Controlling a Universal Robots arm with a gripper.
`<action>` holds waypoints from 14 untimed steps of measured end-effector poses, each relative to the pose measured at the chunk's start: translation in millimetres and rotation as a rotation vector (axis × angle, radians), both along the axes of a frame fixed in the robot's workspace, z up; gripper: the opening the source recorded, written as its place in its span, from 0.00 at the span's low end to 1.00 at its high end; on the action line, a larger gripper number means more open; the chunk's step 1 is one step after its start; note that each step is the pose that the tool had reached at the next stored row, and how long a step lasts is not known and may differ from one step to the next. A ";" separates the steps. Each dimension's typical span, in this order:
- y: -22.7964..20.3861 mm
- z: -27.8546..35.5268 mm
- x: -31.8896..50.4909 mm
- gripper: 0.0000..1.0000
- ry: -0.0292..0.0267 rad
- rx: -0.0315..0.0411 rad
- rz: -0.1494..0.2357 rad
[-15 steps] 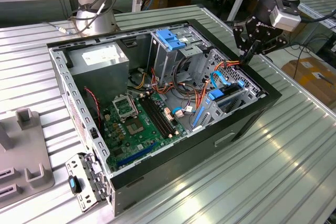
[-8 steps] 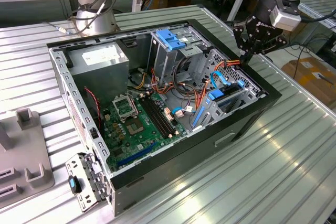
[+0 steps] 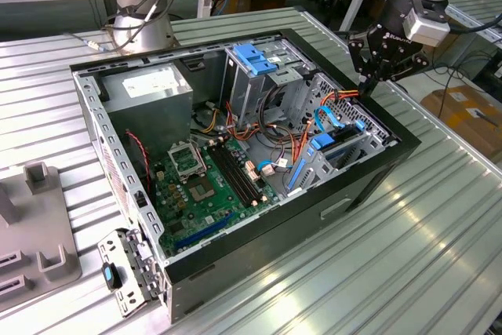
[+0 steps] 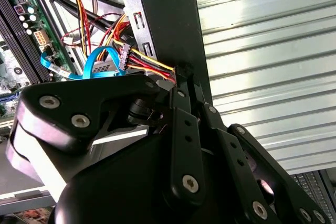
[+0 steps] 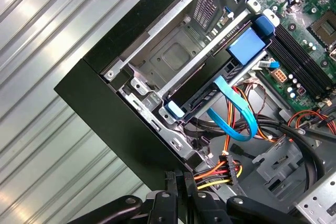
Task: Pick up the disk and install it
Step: 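Insert the second disk wire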
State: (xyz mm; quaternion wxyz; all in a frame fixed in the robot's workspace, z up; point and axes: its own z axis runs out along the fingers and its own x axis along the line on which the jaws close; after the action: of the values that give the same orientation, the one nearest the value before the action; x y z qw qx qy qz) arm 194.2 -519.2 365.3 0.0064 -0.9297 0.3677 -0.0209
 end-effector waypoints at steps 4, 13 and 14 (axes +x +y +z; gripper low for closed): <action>0.0 0.0 0.0 0.17 0.0000 0.0000 0.000; 2.8 0.0 0.4 0.25 0.0000 0.0001 0.001; 3.7 0.0 1.1 0.25 0.0000 0.0001 0.002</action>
State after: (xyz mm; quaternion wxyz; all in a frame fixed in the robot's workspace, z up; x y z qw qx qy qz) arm 195.3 -515.6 365.3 0.0064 -0.9300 0.3670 -0.0209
